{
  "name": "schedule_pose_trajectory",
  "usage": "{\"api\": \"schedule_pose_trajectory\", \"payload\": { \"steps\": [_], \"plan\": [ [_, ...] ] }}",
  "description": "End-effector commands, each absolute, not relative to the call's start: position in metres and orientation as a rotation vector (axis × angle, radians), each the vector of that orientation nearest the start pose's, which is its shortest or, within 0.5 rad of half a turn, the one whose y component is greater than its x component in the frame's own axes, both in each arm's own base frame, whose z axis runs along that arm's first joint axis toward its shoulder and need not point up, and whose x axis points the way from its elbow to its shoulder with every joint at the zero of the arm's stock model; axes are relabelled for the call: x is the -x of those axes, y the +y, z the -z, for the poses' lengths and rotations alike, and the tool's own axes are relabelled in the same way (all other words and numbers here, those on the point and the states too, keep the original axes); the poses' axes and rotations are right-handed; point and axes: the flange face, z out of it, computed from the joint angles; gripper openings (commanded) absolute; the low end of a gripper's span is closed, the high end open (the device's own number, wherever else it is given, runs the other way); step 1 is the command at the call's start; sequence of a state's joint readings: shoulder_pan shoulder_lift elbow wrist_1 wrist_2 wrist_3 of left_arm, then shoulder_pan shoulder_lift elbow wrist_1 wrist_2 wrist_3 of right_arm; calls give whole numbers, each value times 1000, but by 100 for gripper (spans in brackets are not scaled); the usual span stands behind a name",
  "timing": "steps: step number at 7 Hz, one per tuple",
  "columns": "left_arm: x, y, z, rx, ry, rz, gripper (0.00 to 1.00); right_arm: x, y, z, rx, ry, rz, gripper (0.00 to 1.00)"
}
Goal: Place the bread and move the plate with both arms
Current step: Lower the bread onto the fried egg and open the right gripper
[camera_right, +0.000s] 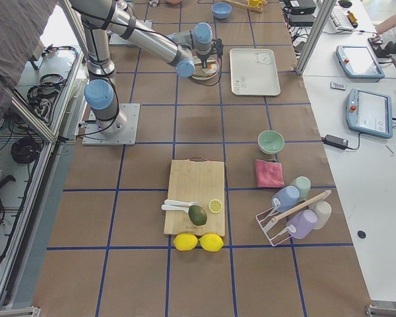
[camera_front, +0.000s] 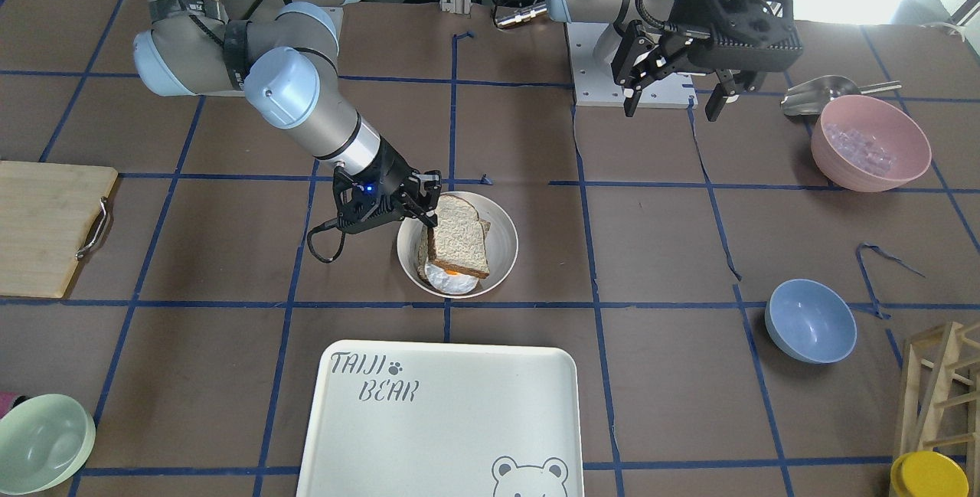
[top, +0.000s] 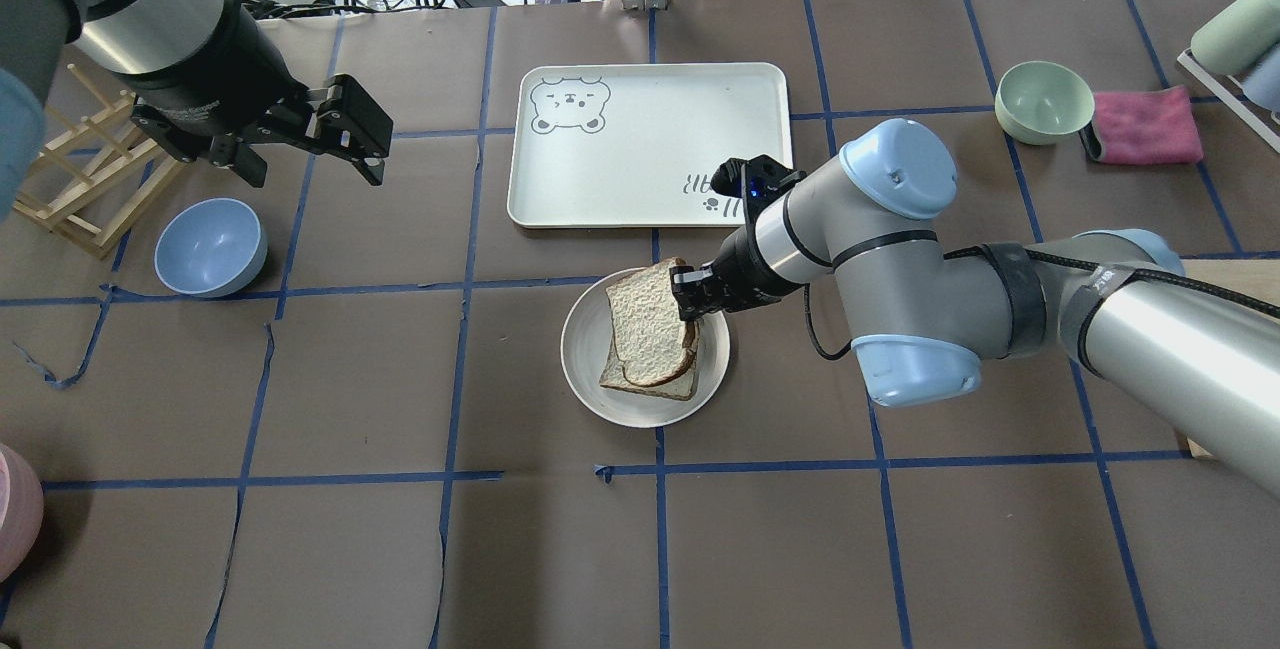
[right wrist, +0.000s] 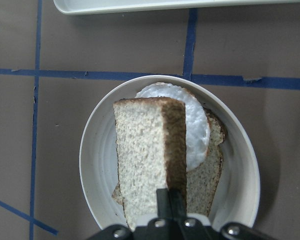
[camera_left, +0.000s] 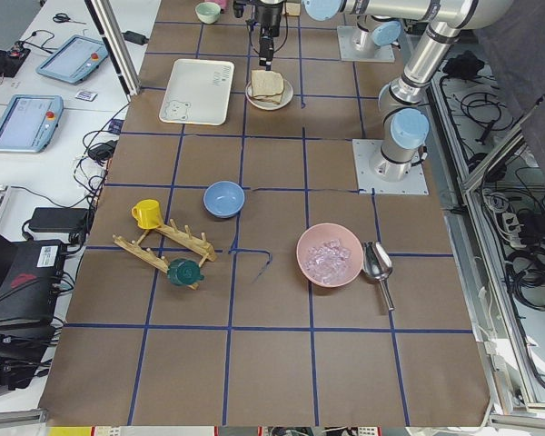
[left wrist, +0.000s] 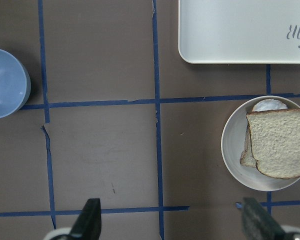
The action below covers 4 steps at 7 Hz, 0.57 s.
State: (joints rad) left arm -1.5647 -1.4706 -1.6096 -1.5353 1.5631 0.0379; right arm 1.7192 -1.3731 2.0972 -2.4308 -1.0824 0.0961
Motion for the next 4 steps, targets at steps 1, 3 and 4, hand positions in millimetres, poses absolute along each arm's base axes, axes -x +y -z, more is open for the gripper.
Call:
{"api": "schedule_pose_trajectory", "payload": {
  "steps": [1, 3, 4],
  "plan": [
    [132, -459, -521, -32, 3145, 155, 100, -248, -457, -246, 96, 2644, 102, 26],
    [132, -457, -522, -12, 3140, 152, 100, -248, -456, -246, 95, 2644, 97, 97],
    [132, -456, -522, -12, 3142, 152, 100, -248, -460, -249, 92, 2653, 102, 100]
  ]
}}
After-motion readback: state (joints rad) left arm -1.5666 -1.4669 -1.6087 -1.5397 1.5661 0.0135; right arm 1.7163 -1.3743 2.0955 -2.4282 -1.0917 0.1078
